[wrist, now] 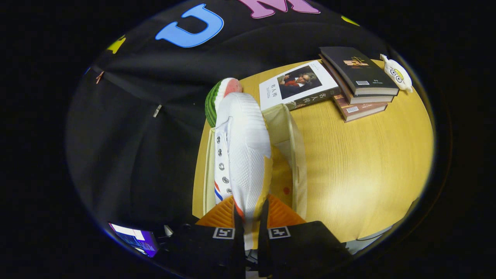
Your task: Open the storage box then place both shoes into the box .Put the left shoe in first, then the right shoe, with the right side of both shoes facing outward in a uniform manner.
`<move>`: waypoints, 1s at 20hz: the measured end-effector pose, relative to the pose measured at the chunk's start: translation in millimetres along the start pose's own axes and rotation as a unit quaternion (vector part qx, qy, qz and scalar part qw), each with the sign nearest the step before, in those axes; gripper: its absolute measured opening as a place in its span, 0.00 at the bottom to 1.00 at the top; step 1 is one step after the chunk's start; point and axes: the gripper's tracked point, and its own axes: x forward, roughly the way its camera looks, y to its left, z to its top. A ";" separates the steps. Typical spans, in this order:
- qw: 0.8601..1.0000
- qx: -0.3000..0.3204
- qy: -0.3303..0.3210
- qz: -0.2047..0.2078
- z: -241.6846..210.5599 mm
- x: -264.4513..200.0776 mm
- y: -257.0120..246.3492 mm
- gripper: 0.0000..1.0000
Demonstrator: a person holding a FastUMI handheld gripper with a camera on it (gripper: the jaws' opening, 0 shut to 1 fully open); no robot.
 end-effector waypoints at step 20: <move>0.937 -0.108 -0.330 -0.049 130.2 -209.1 -54.8 0.99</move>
